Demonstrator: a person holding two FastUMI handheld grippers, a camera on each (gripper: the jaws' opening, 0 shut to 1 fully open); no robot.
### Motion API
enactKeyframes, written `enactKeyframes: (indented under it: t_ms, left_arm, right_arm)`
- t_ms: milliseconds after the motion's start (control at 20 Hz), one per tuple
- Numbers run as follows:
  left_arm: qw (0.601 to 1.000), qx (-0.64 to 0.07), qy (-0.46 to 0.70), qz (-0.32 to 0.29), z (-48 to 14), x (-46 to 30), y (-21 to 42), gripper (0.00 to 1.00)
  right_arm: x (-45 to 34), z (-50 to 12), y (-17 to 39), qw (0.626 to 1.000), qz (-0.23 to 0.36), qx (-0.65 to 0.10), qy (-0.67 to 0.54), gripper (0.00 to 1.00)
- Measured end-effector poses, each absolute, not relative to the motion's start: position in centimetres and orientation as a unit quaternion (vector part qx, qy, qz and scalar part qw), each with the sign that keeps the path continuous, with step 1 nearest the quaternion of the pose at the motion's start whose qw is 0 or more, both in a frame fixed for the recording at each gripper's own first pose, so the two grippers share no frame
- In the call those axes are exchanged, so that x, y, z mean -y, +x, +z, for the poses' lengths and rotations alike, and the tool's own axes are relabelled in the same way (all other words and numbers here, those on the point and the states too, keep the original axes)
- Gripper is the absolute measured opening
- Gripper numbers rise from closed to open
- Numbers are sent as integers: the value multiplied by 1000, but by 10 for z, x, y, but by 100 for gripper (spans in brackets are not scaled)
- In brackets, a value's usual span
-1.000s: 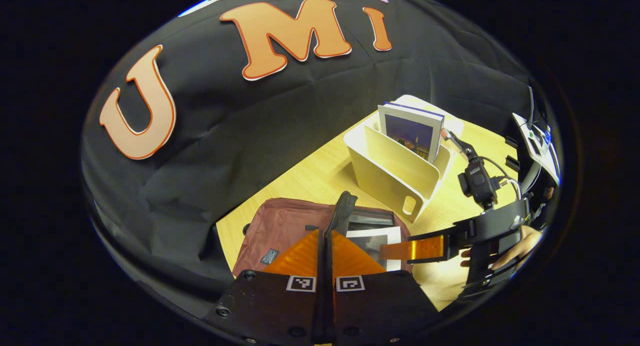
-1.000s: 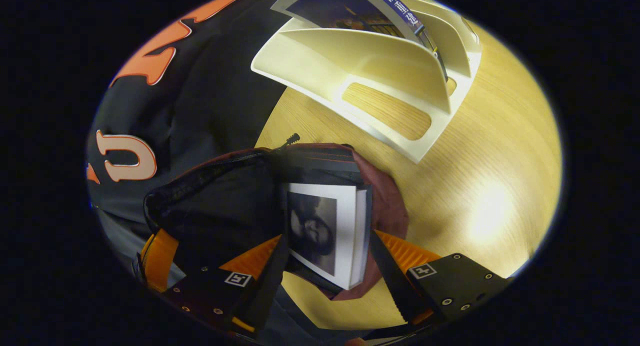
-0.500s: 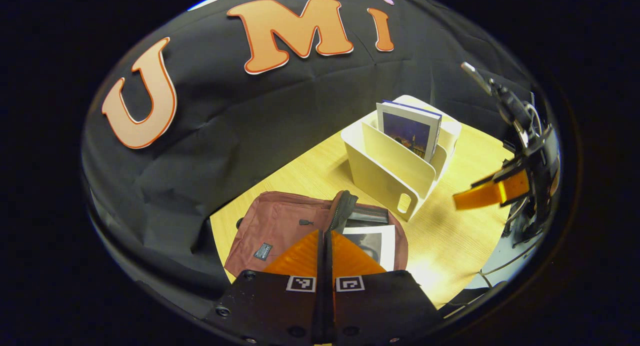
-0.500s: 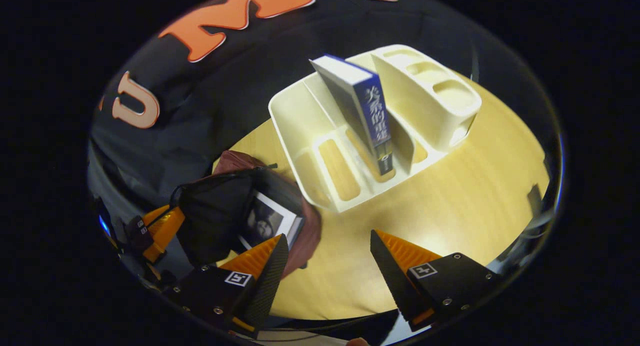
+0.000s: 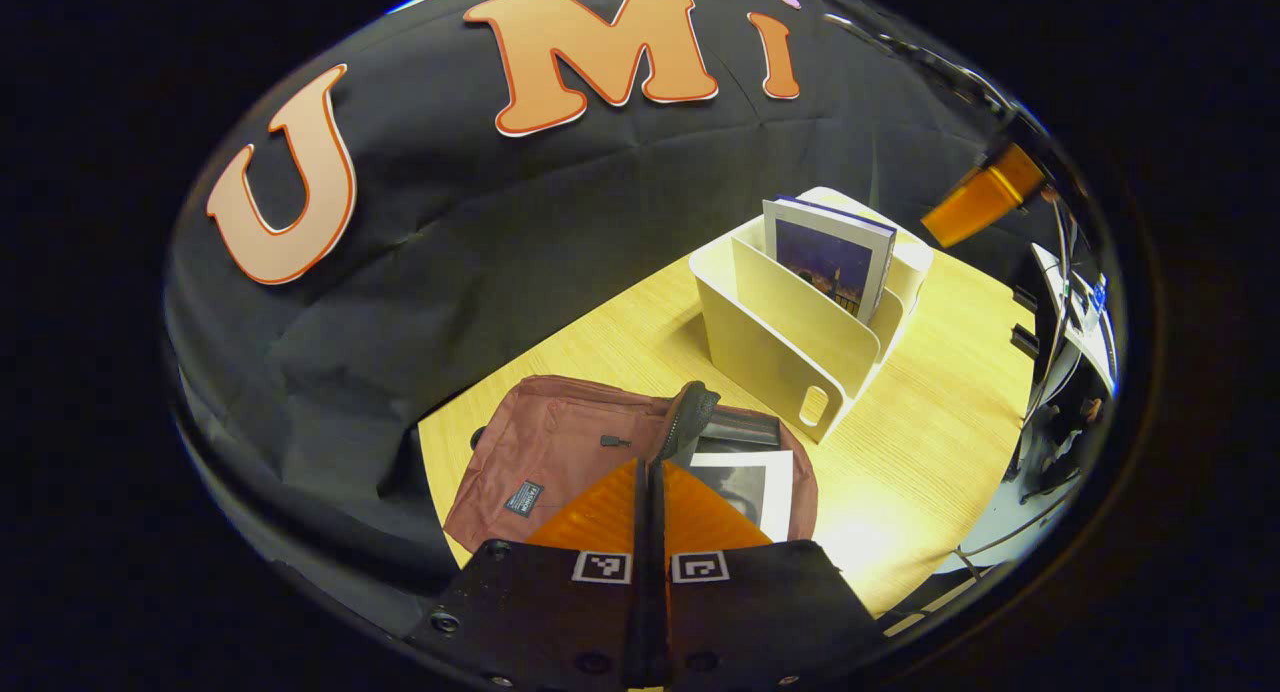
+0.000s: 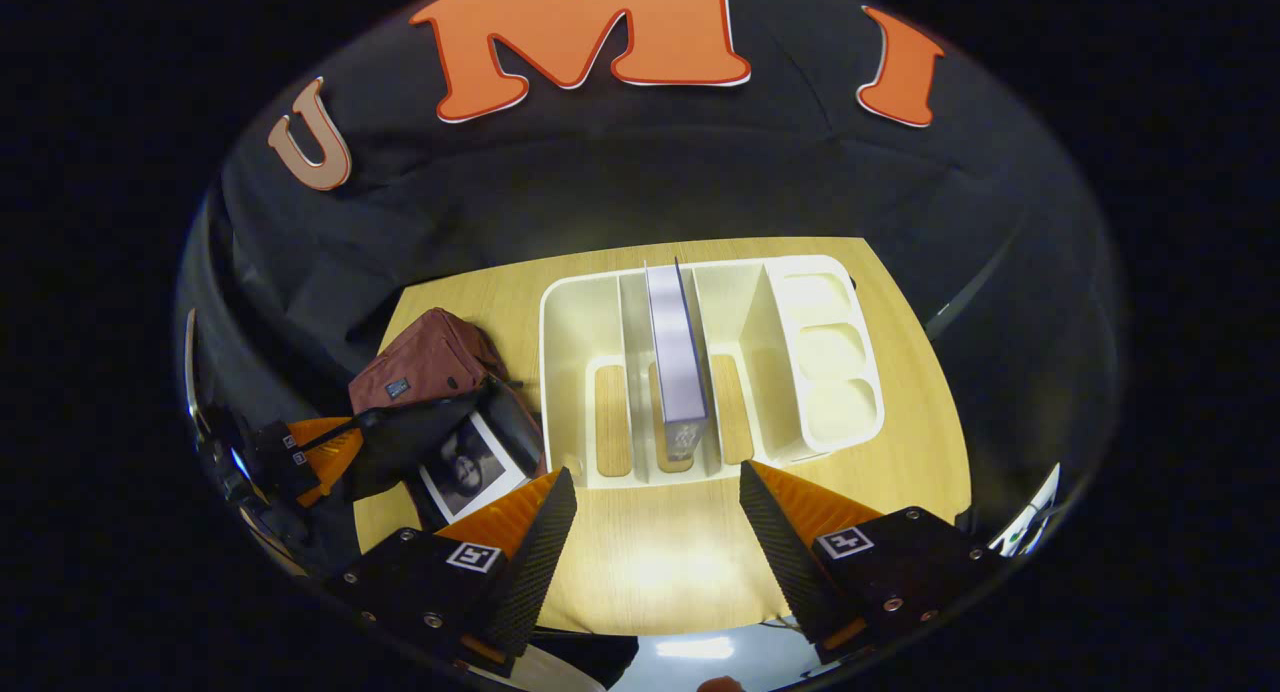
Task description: Open the schoolbag, grab two books from the bookshelf and put them into the schoolbag.
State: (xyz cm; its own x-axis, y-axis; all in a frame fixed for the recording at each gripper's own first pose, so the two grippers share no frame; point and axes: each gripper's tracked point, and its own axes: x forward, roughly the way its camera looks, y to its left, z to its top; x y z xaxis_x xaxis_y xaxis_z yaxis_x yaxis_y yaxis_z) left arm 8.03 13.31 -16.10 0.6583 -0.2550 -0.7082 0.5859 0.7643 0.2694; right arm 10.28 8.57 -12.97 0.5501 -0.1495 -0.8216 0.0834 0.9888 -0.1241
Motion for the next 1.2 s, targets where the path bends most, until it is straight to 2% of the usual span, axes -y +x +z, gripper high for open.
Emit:
enactKeyframes:
  t_ms: [300, 700, 800, 900, 1050, 1200]
  left_arm:
    - [876, -347, 249, -223, -164, -141, 84, 1]
    - [872, -358, 254, -215, -165, -146, 87, 1]
    - [872, -359, 255, -213, -166, -146, 88, 1]
    - [873, -361, 252, -212, -166, -146, 88, 1]
    - [871, -365, 252, -210, -167, -147, 89, 1]
    - [870, -363, 253, -215, -165, -144, 87, 1]
  right_arm:
    - [-65, -146, 189, 854, -77, -511, -57, 99]
    - [-57, -210, 219, 797, -75, -596, -59, 98]
    - [-53, -220, 218, 787, -81, -608, -63, 83]
    - [-53, -223, 217, 785, -85, -612, -53, 41]
    - [-54, -221, 218, 786, -88, -610, -51, 35]
    - [-56, -200, 218, 799, -88, -594, -34, 34]
